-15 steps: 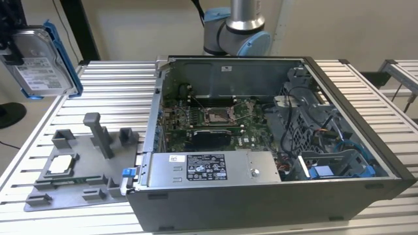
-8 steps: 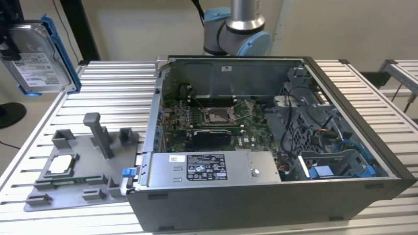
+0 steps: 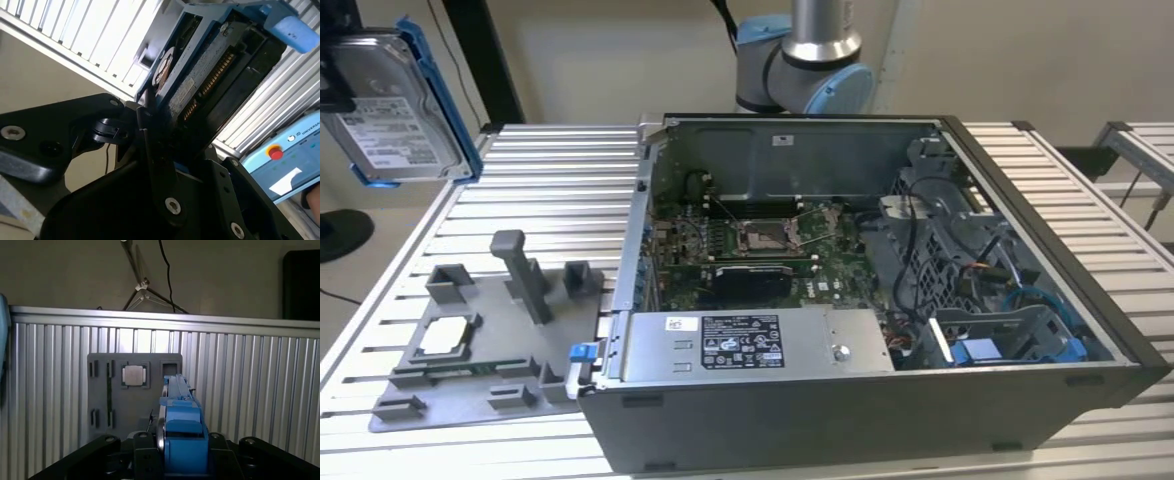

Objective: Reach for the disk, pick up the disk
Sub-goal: 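Pick up the disk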

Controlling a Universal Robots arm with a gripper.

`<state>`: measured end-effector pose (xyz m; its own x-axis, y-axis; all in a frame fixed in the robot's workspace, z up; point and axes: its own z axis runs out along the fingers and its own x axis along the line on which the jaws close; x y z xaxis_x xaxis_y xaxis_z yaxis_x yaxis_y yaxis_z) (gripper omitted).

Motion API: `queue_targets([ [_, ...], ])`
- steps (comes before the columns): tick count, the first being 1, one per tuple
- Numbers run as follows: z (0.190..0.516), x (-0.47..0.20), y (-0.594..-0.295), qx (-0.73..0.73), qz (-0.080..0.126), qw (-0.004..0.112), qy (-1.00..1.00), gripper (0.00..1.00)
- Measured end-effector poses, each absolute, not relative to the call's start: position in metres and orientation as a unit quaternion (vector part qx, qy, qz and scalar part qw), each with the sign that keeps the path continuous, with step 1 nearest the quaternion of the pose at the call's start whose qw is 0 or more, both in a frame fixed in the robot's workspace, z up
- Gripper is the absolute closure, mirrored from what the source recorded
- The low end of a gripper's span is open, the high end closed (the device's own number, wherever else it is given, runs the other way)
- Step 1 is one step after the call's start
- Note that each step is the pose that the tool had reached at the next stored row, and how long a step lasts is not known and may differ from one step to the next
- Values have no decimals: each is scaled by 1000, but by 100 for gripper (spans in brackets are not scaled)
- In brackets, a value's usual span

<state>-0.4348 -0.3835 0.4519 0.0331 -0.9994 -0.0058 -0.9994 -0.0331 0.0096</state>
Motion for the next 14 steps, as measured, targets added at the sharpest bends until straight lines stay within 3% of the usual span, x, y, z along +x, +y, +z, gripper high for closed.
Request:
queue_targets([
  [14, 475, -435, -384, 719, -5, 2, -695, 100],
])
